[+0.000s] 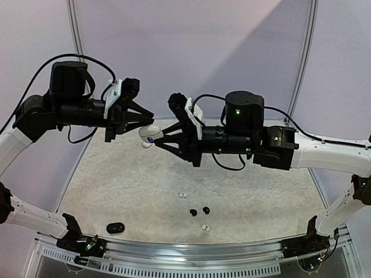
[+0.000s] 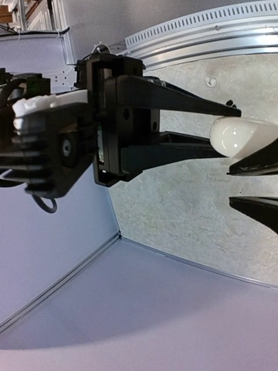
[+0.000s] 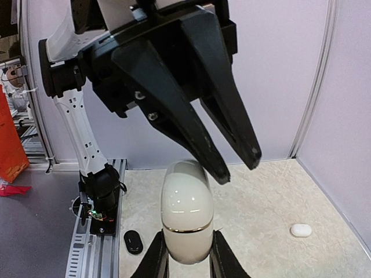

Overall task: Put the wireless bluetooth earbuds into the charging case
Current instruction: Place the charging case with the earbuds at the center of the board, then pick up the charging case from the corner of the board, then pass from the left arm to the right

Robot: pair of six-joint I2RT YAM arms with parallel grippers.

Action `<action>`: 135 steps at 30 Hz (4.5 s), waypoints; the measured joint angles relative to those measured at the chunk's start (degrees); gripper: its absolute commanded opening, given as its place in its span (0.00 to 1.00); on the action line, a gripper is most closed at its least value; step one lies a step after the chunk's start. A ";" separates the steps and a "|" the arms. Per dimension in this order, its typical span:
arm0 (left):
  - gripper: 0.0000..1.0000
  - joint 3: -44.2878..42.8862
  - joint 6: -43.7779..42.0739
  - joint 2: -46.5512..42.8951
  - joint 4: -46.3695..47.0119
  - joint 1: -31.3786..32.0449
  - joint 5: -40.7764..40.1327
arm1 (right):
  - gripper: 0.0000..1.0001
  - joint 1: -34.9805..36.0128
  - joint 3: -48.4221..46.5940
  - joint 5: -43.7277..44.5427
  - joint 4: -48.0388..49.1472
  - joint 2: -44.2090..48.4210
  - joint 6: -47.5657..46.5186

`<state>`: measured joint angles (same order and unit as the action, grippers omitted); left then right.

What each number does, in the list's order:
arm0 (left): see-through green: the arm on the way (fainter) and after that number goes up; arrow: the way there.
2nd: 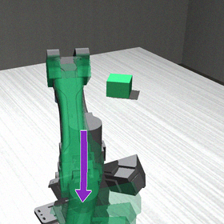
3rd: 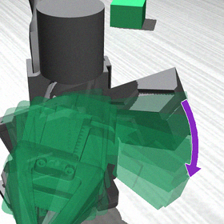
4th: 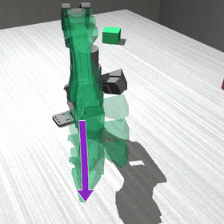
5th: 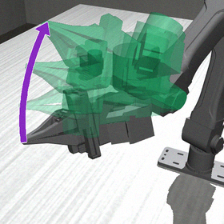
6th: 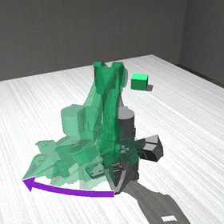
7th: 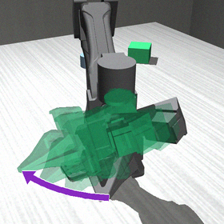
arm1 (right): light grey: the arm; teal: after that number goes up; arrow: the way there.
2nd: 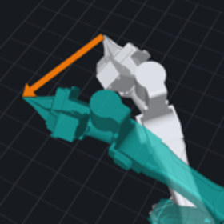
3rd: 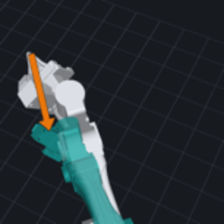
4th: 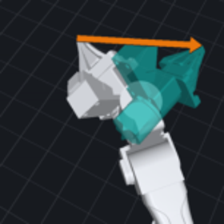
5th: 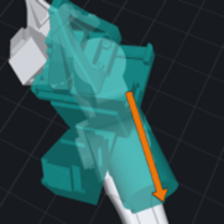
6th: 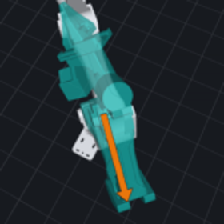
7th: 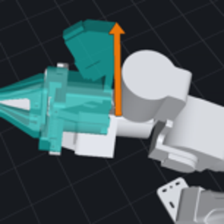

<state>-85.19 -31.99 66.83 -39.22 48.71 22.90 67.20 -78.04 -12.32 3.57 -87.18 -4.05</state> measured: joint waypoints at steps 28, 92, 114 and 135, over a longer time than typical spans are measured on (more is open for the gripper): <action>0.99 -18.99 11.82 36.74 -17.88 -8.04 -33.05 | 0.00 -38.23 32.15 -7.08 -6.56 -5.73 52.96; 0.08 -48.89 17.92 81.46 -19.98 -30.47 -22.64 | 0.99 -41.77 -10.95 5.79 -57.37 -14.71 36.87; 0.05 -16.92 -17.97 20.74 -15.50 -10.05 -23.41 | 0.93 -37.11 -19.61 1.16 -42.49 -6.67 33.42; 0.05 9.14 -33.11 2.82 11.72 0.33 -26.12 | 0.72 -14.62 -21.55 -7.19 -23.76 -8.76 35.26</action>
<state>-76.05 -65.10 69.65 -27.51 49.04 -3.22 52.58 -99.59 -19.51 -20.18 -95.94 31.20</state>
